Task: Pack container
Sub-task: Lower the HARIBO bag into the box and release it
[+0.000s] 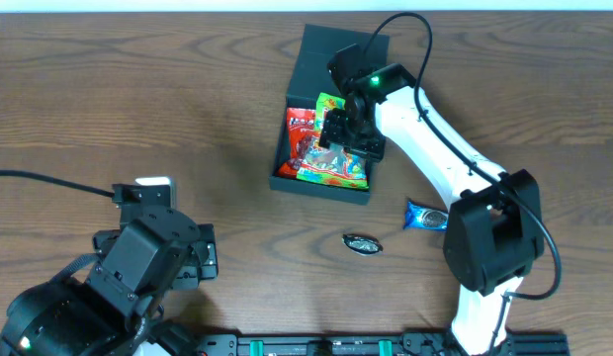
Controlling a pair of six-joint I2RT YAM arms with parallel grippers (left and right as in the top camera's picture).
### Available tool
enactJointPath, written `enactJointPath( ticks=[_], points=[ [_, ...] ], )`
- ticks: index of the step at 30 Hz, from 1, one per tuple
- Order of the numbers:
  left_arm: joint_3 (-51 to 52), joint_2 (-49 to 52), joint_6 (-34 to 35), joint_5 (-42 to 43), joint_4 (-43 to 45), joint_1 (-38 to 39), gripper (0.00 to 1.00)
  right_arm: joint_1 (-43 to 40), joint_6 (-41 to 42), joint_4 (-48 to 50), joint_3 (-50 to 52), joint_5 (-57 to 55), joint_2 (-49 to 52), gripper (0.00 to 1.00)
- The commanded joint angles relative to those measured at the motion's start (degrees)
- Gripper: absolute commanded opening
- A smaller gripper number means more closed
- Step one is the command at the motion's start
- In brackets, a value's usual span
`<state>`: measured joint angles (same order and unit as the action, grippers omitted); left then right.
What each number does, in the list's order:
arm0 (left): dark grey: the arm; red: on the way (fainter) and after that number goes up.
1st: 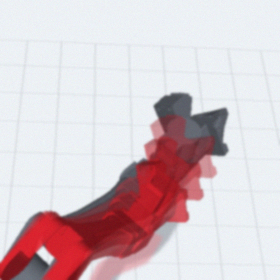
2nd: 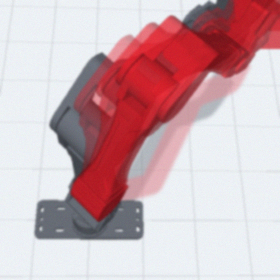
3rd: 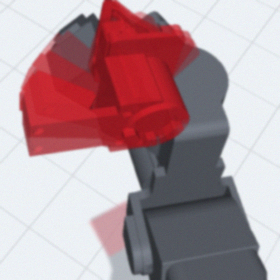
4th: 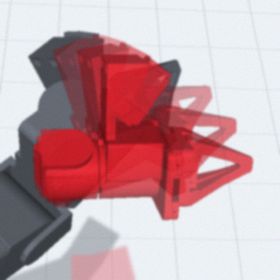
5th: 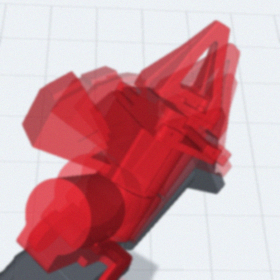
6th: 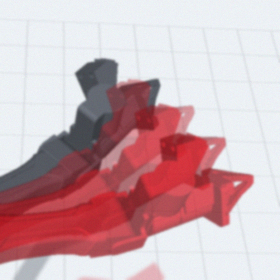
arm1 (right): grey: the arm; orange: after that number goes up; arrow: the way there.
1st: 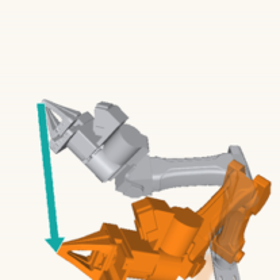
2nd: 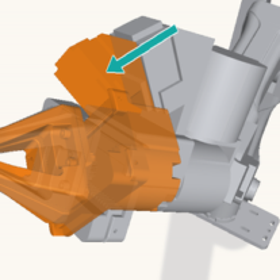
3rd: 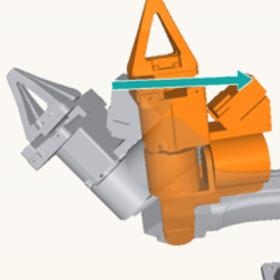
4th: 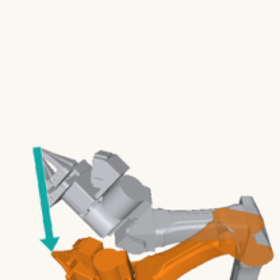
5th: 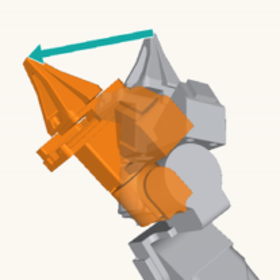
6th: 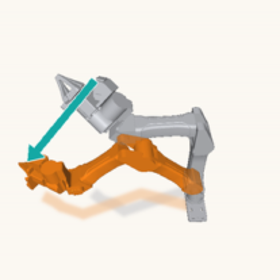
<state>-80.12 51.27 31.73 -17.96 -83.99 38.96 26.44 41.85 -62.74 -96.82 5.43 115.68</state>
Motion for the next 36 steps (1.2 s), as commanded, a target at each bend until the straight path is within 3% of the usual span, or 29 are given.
enactJointPath(
  ticks=[1,16,36],
  points=[
    [0.3,0.1,0.4,0.0,-0.2,0.1,0.95,-0.2,-2.3,0.8,-1.6,0.3,0.7,0.99],
    [0.3,0.1,0.3,-0.3,-0.2,0.1,0.95,-0.3,-6.2,6.7,-5.4,-9.3,1.0,0.99],
    [0.3,0.1,0.0,-0.5,-0.4,0.1,0.95,-0.1,-7.2,12.9,-5.4,-9.1,7.8,0.99]
  ],
)
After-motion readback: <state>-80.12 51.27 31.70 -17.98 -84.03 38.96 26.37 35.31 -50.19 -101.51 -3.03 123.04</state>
